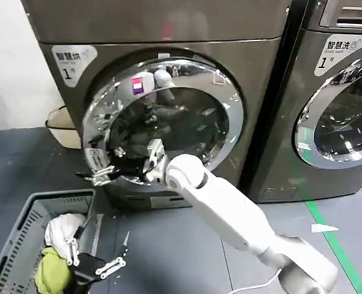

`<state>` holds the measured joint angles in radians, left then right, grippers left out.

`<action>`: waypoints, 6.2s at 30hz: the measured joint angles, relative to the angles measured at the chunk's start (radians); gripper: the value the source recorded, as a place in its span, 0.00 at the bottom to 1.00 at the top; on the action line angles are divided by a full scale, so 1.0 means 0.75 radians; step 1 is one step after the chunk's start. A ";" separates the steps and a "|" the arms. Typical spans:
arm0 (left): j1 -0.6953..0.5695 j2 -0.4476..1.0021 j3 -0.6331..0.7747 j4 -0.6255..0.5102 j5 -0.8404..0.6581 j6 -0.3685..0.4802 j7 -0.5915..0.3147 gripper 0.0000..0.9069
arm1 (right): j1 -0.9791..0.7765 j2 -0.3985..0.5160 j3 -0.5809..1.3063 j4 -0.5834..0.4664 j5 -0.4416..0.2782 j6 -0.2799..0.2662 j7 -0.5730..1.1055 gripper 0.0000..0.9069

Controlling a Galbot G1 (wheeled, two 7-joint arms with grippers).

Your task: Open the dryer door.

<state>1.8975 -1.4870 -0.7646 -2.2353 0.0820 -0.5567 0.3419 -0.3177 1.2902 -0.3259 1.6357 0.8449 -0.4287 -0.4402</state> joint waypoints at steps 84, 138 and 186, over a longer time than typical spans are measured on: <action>-0.736 0.819 0.208 0.335 -0.329 0.106 0.069 1.00 | -1.673 -0.556 1.810 1.013 -0.146 0.208 0.156 1.00; -1.521 0.547 1.124 0.717 -0.246 0.132 0.055 1.00 | -1.822 -0.214 2.919 -0.031 -0.808 0.263 0.787 1.00; -1.930 0.123 1.477 1.150 -0.221 0.159 0.046 1.00 | -1.835 -0.169 3.036 -0.056 -0.882 0.269 0.797 1.00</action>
<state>0.4502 -1.3948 0.3430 -1.3730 -0.0837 -0.4373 0.3762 -1.6938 1.1637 1.9509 1.5935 0.1833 -0.2266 0.1575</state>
